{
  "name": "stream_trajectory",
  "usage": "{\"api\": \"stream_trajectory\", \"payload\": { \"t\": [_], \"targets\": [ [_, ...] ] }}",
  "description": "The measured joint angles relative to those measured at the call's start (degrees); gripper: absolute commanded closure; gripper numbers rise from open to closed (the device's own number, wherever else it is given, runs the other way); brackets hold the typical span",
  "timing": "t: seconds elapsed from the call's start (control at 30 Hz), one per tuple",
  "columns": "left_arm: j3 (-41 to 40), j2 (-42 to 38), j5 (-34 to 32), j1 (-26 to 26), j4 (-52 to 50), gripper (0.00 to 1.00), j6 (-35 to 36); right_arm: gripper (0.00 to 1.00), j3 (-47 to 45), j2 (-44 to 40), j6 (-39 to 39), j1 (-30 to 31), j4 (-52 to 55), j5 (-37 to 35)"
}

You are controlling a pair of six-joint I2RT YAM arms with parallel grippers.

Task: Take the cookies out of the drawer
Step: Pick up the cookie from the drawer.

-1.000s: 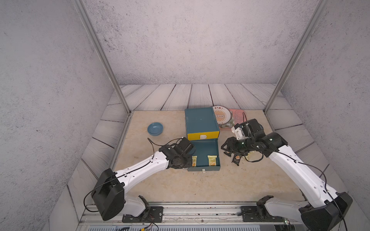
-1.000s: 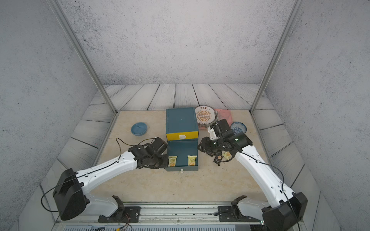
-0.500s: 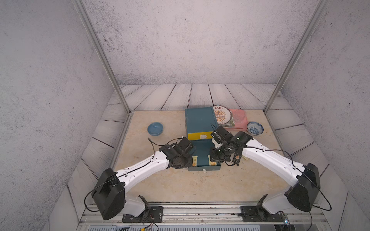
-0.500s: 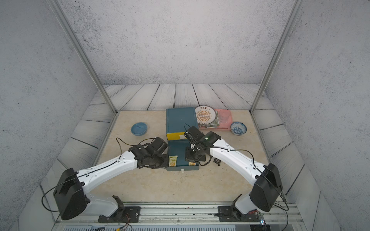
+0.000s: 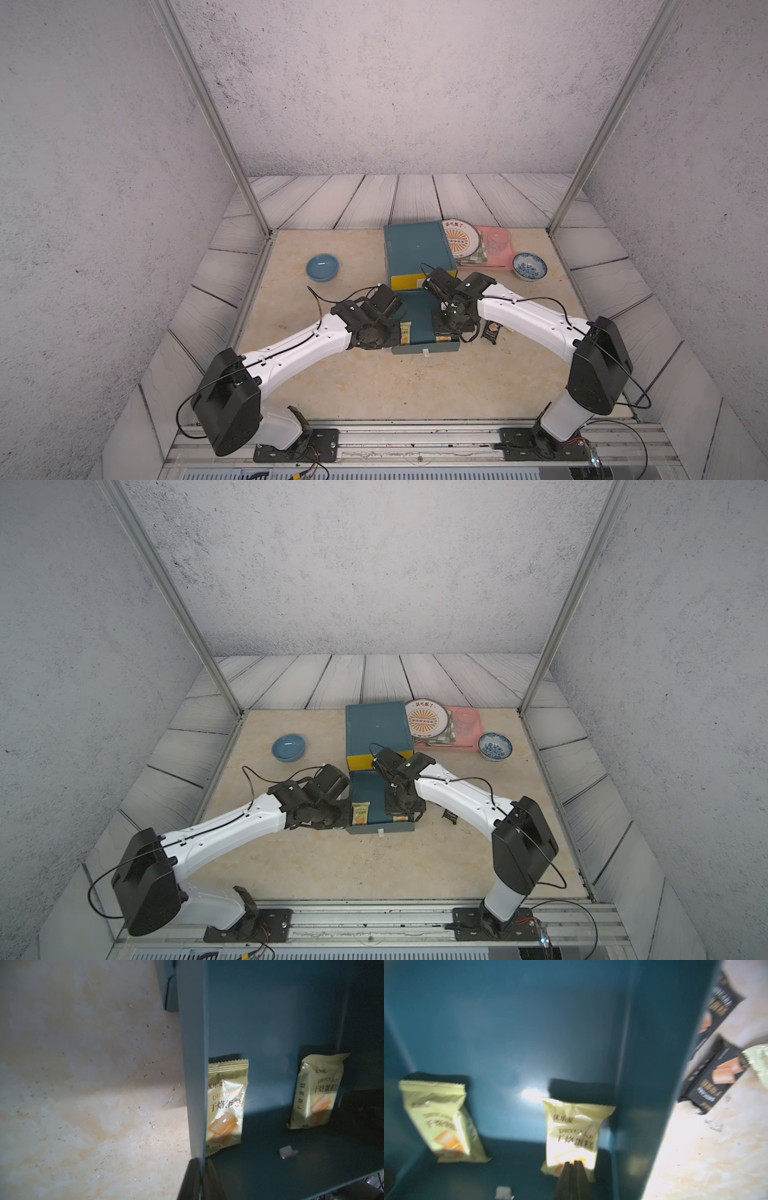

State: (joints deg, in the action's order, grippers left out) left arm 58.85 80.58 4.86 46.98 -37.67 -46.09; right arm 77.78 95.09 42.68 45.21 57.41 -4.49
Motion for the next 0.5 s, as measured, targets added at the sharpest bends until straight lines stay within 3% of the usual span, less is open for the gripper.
{"api": "stream_trajectory", "payload": {
  "t": [0.5],
  "targets": [
    [-0.4, 0.4, 1.0, 0.0, 1.1, 1.00, -0.5, 1.00, -0.2, 4.9, -0.3, 0.5, -6.4, -3.6]
  ]
}}
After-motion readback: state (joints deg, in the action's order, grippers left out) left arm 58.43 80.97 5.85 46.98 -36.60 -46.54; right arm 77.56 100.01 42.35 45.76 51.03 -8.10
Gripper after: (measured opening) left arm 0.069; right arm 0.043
